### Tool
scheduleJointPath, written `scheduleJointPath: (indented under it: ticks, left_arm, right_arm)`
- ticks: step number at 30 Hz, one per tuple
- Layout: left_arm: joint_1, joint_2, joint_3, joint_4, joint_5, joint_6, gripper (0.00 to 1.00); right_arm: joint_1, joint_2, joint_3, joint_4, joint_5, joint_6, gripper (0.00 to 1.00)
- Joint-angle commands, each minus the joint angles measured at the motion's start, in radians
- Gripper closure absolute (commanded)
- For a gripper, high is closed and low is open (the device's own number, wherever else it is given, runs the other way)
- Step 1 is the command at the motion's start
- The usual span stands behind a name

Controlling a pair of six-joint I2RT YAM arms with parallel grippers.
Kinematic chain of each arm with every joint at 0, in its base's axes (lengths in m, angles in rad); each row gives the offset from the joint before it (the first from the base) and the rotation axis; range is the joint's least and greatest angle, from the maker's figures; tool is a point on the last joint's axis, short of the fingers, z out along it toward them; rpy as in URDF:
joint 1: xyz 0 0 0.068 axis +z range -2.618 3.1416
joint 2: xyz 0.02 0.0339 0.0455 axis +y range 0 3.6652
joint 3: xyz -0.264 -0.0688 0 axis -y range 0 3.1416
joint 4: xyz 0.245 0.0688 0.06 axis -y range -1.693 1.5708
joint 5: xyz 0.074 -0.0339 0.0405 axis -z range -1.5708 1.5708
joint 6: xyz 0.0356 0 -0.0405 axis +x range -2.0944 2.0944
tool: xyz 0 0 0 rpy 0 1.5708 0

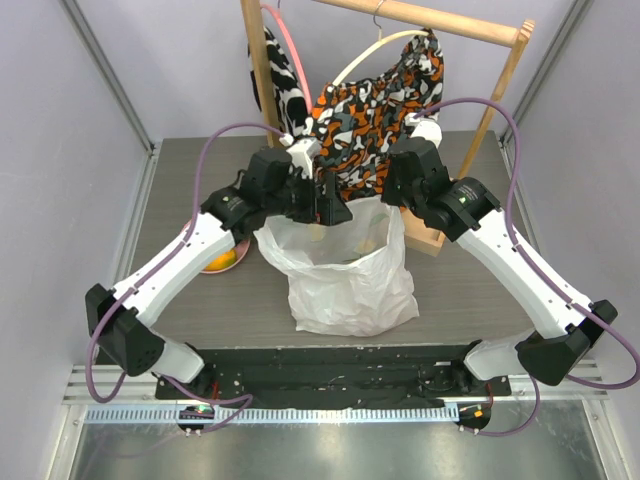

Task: Place the fruits into the plastic bag

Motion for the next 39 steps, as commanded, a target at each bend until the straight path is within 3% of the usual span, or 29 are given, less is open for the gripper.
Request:
scheduleJointPath:
  ticks: [1,6,12,20,23,27,39]
  left_arm:
    - [0.032,-0.053,0.056,0.115,0.089,0.004,0.0]
    - [0.051,-0.114,0.064,0.173,0.1,0.01,0.0]
    - [0.147,-0.203,0.023,0.185,0.114,0.028,0.0]
    - [0.432,-0.265,0.007,0.049,0.114,0.1,0.0]
    - [0.569,-0.271,0.01,-0.014,-0.004,0.119,0.0]
    - [0.722,-0.249,-0.015,-0.037,-0.017,0.035,0.0]
    - [0.787,-0.127,-0.095,-0.201,-0.15,0.059,0.0]
  right_arm:
    - [-0.002,-0.008,0.024,0.021,0.024,0.0,0.99]
    - [-0.002,-0.002,0.033,0.022,0.027,-0.006,0.99]
    - [-0.002,0.001,0.042,0.024,0.033,-0.015,0.99]
    - [-0.003,0.01,0.054,0.03,0.036,-0.025,0.99]
    - [-0.003,0.013,0.06,0.036,0.041,-0.035,0.99]
    - [-0.002,0.025,0.077,0.038,0.037,-0.063,0.99]
    - [-0.002,0.03,0.074,0.061,0.039,-0.074,0.99]
